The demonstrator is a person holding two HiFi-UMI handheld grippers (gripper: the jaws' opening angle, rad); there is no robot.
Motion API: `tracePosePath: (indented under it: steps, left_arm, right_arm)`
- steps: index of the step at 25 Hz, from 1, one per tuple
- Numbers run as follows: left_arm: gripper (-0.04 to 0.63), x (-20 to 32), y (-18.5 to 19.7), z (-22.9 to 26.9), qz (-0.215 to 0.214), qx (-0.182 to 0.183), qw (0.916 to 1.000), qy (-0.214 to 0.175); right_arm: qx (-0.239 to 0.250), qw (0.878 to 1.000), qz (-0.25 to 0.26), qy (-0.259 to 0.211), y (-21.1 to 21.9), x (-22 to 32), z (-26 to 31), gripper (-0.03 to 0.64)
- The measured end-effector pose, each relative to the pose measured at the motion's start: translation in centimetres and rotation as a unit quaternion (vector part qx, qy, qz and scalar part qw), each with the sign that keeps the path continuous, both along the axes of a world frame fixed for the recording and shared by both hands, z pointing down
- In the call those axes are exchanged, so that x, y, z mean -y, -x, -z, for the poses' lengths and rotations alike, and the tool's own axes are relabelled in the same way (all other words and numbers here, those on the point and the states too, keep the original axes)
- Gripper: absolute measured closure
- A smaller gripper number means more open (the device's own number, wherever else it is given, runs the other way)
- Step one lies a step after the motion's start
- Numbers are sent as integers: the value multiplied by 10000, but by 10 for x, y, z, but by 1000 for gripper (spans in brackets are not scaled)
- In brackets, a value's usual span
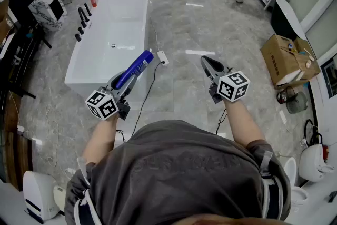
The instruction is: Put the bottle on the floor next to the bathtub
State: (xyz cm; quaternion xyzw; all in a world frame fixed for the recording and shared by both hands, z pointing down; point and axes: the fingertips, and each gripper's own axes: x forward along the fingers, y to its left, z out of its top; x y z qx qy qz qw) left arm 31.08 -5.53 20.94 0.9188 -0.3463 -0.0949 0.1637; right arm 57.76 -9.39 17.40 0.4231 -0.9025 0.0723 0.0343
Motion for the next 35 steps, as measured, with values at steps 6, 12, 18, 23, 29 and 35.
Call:
tracePosePath:
  steps: [6,12,18,23,29,35]
  left_arm:
    - [454,2,-7,2,43,-9,10000,-6]
    - [454,-6,-23,5,123,28,9999,48]
    - [454,-6,-19,13,217,-12,9996,180]
    - [454,-39,-88,5,471,-22,9984,298]
    - [454,-57,-75,8,740,203,9958,505]
    - [454,-57,-30,20,925,178,9942,516]
  right_arm:
    - [4,10000,68,-13,-4,3,2,627]
    - [-12,9998,201,65,-19,-5,-3,626]
    - [-82,9992,378,89,-13,-10,-6,626]
    - [158,9981,577,159,-89,-30,-36,626]
    - [490,9950,791,362,-80,-27,-65,624]
    - [599,9916,1058,445,-24,-23,-77,626]
